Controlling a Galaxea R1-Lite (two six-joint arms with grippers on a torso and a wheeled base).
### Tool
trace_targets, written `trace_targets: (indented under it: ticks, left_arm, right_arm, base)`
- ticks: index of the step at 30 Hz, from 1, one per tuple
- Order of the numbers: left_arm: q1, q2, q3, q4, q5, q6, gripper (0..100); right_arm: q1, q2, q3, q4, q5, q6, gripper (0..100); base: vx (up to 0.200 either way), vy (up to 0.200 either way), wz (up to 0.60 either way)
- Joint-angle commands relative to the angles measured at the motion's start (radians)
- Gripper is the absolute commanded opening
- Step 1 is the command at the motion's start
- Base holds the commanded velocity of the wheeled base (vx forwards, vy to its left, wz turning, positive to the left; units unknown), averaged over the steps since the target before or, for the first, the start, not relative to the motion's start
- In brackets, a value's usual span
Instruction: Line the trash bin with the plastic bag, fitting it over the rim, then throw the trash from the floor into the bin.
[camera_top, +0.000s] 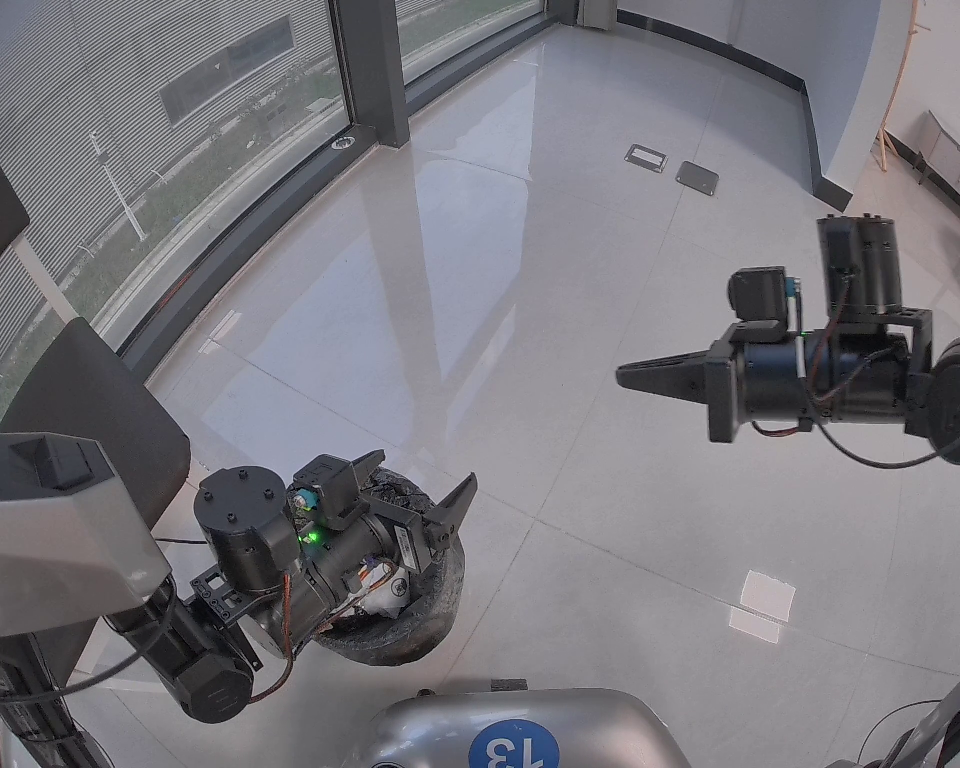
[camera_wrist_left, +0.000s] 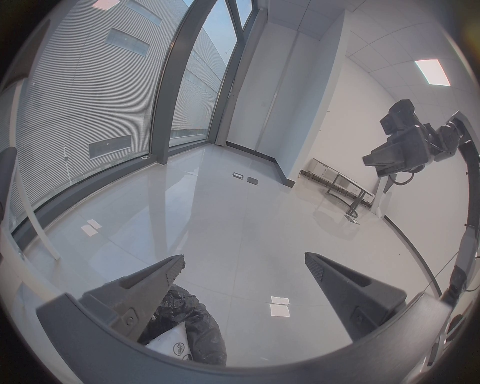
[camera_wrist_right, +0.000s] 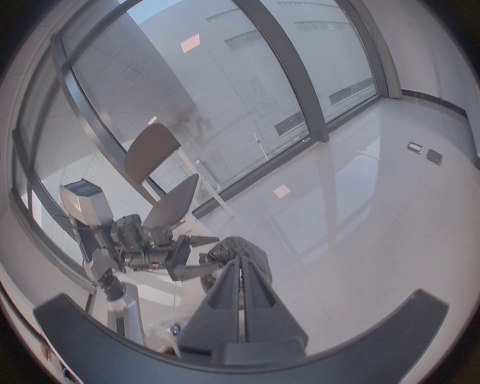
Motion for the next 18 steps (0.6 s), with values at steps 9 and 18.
trace_targets:
  ticks: [9, 18]
  left_arm:
    - [-0.005, -0.029, 0.042, -0.001, -0.033, -0.008, 100]
    - [-0.005, -0.026, 0.04, 0.001, -0.045, -0.047, 100]
  right_arm:
    - [-0.043, -0.253, 0.271, -0.322, -0.042, -0.162, 0]
    - [-0.063, -0.228, 0.259, -0.378, -0.036, -0.153, 0]
  base:
    - [0.0, 0.0, 0.0]
    - [0.0, 0.0, 0.0]
